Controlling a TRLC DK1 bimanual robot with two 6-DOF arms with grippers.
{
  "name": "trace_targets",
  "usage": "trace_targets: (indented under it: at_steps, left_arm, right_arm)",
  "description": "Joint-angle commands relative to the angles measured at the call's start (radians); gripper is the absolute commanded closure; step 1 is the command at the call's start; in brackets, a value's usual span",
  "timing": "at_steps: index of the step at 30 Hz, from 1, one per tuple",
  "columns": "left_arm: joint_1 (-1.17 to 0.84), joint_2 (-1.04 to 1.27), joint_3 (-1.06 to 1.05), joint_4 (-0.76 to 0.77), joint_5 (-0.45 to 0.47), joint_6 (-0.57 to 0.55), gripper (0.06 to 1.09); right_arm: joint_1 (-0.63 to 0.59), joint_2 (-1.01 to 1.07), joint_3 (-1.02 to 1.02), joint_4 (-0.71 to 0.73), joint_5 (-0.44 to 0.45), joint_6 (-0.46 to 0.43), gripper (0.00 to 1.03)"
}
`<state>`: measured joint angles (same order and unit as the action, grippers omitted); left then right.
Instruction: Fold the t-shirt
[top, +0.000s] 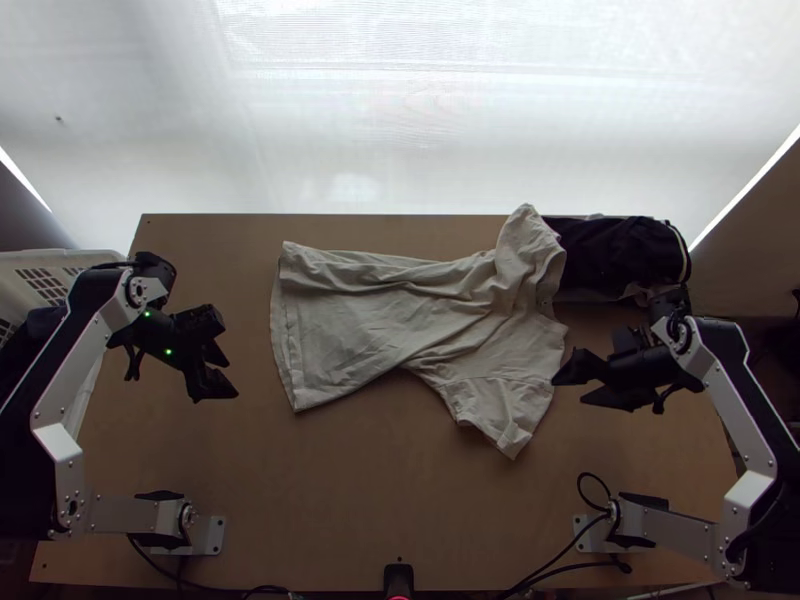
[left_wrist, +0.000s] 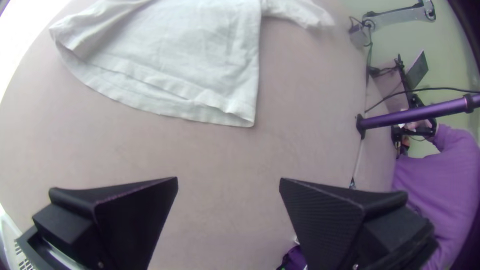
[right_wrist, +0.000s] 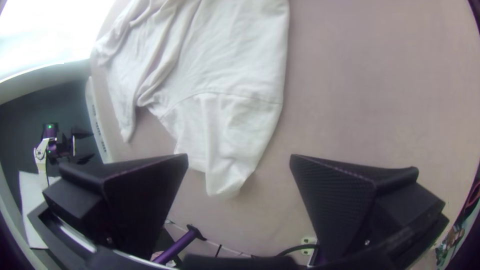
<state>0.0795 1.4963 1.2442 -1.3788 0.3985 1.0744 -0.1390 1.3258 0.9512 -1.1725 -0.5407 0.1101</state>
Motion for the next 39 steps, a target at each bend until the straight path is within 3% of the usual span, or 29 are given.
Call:
trace_targets:
  at_steps: [1,15,24,28,33,34,36,37,39]
  left_arm:
    - [-0.021,-0.008,-0.002,-0.003,-0.01,-0.004,0.1]
    - [-0.03,-0.018,0.037,-0.005,-0.016,-0.033,0.1]
    - [-0.029,-0.025,0.044,-0.009,-0.027,-0.036,0.1]
    - [-0.032,-0.024,0.049,-0.009,-0.027,-0.037,0.1]
    - [-0.032,-0.024,0.049,-0.009,-0.032,-0.037,0.1]
    - [-0.03,-0.025,0.049,-0.009,-0.033,-0.037,0.1]
    - [-0.023,-0.025,0.05,-0.009,-0.033,-0.036,0.1]
    - [-0.02,-0.024,0.049,-0.009,-0.033,-0.036,0.1]
    - [-0.009,-0.021,0.038,-0.009,-0.033,-0.044,0.1]
  right_arm:
    - [0.024,0.007,-0.126,0.097,-0.033,0.003,0.16]
    - [0.049,0.15,-0.163,0.361,-0.011,0.0,0.16]
    - [0.052,0.197,-0.146,0.409,0.001,-0.003,0.16]
    - [0.079,0.199,-0.135,0.451,0.004,0.023,0.43]
    - [0.133,0.205,-0.127,0.473,0.018,0.054,0.45]
    - [0.138,0.207,-0.129,0.481,0.024,0.059,0.53]
    - [0.138,0.205,-0.134,0.511,0.041,0.069,0.79]
    - [0.138,0.207,-0.135,0.521,0.045,0.074,0.87]
    - [0.138,0.213,-0.137,0.522,0.059,0.076,0.92]
